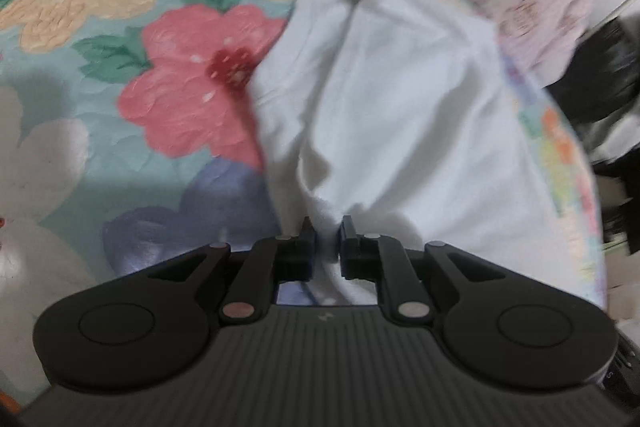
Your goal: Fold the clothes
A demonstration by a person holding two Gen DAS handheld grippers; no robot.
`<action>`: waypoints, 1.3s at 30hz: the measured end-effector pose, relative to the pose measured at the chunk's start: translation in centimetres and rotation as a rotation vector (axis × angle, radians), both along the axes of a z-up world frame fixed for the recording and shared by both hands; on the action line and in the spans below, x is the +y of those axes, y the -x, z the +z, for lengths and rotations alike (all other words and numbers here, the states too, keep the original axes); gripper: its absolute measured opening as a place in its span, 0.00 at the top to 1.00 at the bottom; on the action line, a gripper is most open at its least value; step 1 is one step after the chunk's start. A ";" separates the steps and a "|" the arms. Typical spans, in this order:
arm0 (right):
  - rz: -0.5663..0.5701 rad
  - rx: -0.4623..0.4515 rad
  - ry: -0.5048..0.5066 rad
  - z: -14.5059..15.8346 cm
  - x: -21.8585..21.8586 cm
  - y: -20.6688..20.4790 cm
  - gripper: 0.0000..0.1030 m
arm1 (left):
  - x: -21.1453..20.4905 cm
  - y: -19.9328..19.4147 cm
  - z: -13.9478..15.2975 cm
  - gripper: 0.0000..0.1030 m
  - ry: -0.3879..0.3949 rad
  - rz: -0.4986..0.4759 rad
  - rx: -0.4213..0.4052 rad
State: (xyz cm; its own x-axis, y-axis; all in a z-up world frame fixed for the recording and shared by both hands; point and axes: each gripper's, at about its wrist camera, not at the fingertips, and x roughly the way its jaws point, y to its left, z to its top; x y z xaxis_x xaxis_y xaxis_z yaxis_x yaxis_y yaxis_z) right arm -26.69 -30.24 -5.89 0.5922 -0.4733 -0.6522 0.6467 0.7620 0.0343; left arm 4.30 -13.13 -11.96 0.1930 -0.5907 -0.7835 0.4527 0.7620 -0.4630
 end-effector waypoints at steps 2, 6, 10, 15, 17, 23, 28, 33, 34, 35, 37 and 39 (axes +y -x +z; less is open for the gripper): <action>-0.013 0.061 0.014 -1.7 0.3 -0.7 0.95 | 0.4 -0.1 -0.2 0.86 0.012 0.028 0.019; -0.019 0.073 0.001 -3.1 0.5 -0.3 0.95 | 2.8 0.4 2.5 0.72 0.176 0.019 -0.018; -0.022 0.015 -0.040 -1.7 0.0 0.3 0.95 | 2.7 1.3 4.6 0.46 0.345 -0.101 -0.005; 0.019 0.005 -0.016 -0.6 0.5 0.2 0.95 | -1.0 4.6 3.2 0.44 0.029 -0.179 -0.132; 0.015 0.018 -0.014 -0.5 0.6 0.3 0.95 | -1.7 5.3 1.0 0.42 -0.178 -0.151 -0.113; 0.043 0.122 0.003 -1.3 0.6 -0.4 0.95 | 0.7 5.3 2.1 0.40 -0.251 -0.095 -0.154; 0.066 0.331 -0.082 -2.1 -0.5 -1.6 0.92 | 3.1 3.1 4.2 0.40 -0.221 -0.066 -0.189; 0.184 0.534 -0.153 2.4 -3.0 -3.5 0.80 | 3.2 -1.2 7.6 0.40 -0.077 -0.126 -0.239; 0.212 0.510 -0.136 4.5 -3.7 -4.3 0.74 | 2.4 -2.1 8.3 0.40 -0.072 -0.140 -0.285; 0.244 0.480 -0.112 5.9 -4.5 -5.5 0.56 | 1.4 -3.2 9.0 0.40 -0.062 -0.151 -0.334; 0.309 0.412 -0.053 8.1 -6.4 -8.6 0.41 | -0.4 -5.1 9.9 0.38 -0.054 -0.161 -0.402; 0.373 0.344 0.005 10.3 -8.3 -11.6 0.41 | -2.5 -7.7 10.1 0.37 0.000 -0.155 -0.381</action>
State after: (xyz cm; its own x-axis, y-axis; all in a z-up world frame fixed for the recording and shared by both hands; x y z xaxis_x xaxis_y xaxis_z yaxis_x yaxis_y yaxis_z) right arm -15.09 -38.51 4.40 0.4730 -0.2741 -0.8373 0.3036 0.9429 -0.1372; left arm 12.00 -15.58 -1.90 0.3779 -0.6354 -0.6734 0.7015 0.6712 -0.2397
